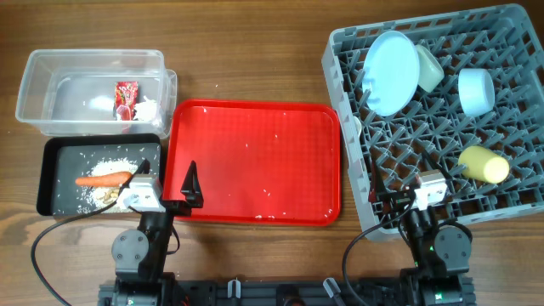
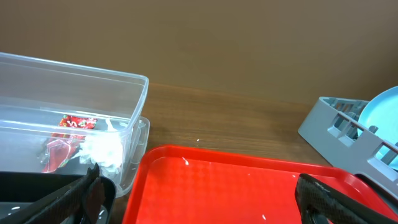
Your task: Sort waste into correct bins and load items into the dishwasher rack
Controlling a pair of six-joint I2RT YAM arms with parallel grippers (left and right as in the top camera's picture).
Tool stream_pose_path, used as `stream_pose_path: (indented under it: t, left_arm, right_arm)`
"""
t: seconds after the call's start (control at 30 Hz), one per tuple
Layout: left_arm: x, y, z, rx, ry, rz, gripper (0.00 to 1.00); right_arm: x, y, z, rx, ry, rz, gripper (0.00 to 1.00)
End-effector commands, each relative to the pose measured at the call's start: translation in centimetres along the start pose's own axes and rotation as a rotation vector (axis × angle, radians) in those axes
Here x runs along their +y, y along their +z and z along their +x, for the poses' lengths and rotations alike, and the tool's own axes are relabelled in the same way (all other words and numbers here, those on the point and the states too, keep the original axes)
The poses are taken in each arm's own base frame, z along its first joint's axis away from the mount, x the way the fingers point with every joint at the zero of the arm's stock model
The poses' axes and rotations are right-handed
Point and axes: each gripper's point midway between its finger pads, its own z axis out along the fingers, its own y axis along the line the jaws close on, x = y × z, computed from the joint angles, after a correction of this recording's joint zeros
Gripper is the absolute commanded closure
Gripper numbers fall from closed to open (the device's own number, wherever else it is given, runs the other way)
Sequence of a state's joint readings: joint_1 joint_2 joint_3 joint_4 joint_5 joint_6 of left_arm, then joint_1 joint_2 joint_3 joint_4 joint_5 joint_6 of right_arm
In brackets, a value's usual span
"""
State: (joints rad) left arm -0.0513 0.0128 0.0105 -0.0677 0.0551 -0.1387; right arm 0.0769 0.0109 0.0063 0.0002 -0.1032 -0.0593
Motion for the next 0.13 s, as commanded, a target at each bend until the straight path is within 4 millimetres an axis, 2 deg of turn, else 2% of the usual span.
stream_pose_path:
  t: [0.0,0.1]
  left_arm:
    - [-0.22,-0.02,0.18,0.003,0.019,0.017,0.0]
    - [-0.22,-0.02,0.18,0.003,0.019,0.017,0.0]
  right_arm:
    - [-0.28,-0.05,-0.24,-0.011,-0.02,0.015,0.0]
    - [-0.28,-0.05,-0.24,-0.011,-0.02,0.015,0.0]
